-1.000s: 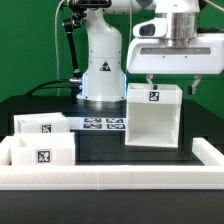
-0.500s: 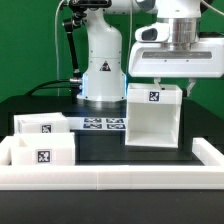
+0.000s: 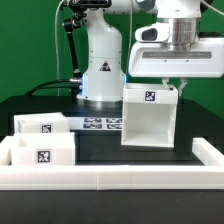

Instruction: Assemble drawer

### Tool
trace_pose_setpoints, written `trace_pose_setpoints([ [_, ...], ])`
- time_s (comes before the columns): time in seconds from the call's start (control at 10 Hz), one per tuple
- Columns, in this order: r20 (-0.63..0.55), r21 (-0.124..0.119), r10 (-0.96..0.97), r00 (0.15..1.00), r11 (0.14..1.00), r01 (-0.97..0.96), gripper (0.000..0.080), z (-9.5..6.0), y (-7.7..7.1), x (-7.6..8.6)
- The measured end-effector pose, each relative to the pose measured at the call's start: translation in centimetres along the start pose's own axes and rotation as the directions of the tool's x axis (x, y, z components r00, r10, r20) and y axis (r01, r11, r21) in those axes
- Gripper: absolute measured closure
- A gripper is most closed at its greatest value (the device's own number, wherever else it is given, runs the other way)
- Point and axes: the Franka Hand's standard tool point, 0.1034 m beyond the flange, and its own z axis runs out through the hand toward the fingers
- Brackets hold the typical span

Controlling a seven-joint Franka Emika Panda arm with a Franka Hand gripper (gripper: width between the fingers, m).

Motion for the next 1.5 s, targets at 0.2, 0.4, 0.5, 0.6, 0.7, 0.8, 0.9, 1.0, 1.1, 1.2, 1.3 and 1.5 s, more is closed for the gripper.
trace_pose_setpoints([
  [0.2, 0.000, 0.000, 0.000, 1.000, 1.000, 0.000, 0.0763, 0.0, 0.0, 0.0],
  [0.4, 0.000, 0.000, 0.000, 1.000, 1.000, 0.000, 0.0763, 0.0, 0.0, 0.0],
  [0.5, 0.000, 0.000, 0.000, 1.000, 1.000, 0.000, 0.0763, 0.0, 0.0, 0.0],
  [0.6, -0.001, 0.001, -0.001, 1.000, 1.000, 0.001, 0.0762, 0.0, 0.0, 0.1],
  [0.7, -0.006, 0.006, -0.006, 1.000, 1.000, 0.006, 0.0762, -0.1, 0.1, 1.1],
  [0.8, -0.018, 0.016, 0.005, 1.000, 1.000, -0.005, 0.0762, -0.2, 0.1, 2.9],
  [0.9, -0.033, 0.027, 0.017, 0.999, 0.999, -0.017, 0.0762, -0.4, -0.1, 4.7],
  [1.0, -0.044, 0.036, 0.027, 0.999, 0.999, -0.025, 0.0762, -0.5, -0.3, 6.2],
  [1.1, -0.057, 0.046, 0.035, 0.998, 0.998, -0.032, 0.0762, -0.7, -0.6, 7.8],
  [1.2, -0.068, 0.054, 0.042, 0.997, 0.998, -0.039, 0.0762, -0.8, -0.8, 9.2],
  [1.3, -0.087, 0.067, 0.053, 0.995, 0.997, -0.047, 0.0762, -1.0, -1.1, 11.4],
  [1.5, -0.111, 0.075, 0.062, 0.992, 0.996, -0.054, 0.0761, -1.3, -0.7, 14.0],
])
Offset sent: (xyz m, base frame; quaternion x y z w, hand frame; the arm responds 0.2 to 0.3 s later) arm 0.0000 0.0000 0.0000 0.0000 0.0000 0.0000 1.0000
